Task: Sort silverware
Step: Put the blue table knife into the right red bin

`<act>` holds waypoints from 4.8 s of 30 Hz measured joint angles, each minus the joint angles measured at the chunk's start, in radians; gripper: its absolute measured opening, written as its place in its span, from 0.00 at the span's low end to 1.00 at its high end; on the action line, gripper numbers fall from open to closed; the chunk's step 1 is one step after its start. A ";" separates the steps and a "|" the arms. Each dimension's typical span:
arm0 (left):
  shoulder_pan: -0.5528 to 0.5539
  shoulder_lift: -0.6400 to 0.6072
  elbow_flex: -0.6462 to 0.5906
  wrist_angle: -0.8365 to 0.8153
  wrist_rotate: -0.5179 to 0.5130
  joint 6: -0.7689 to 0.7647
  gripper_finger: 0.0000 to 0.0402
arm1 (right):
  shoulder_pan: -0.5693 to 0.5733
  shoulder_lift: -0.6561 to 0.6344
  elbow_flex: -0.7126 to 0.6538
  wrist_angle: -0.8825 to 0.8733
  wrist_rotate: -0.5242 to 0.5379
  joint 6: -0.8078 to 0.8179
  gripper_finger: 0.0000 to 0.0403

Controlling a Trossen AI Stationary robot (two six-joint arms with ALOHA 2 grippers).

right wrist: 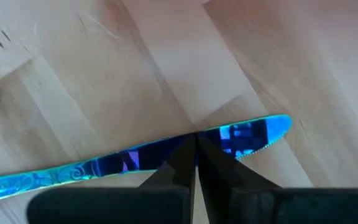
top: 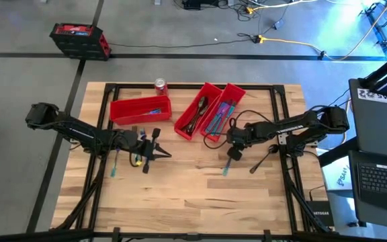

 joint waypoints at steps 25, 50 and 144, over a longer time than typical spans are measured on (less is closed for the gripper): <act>-0.132 0.065 0.002 -0.067 0.077 -0.260 0.00 | 0.357 0.005 -0.041 0.206 -0.138 0.567 0.00; -0.329 0.711 0.617 -0.174 -0.235 -0.515 0.00 | 0.439 0.076 -0.037 0.294 -0.075 0.616 0.00; -0.417 1.329 1.445 -0.775 -0.868 -1.059 0.66 | 0.511 0.073 -0.028 0.360 0.001 0.438 0.00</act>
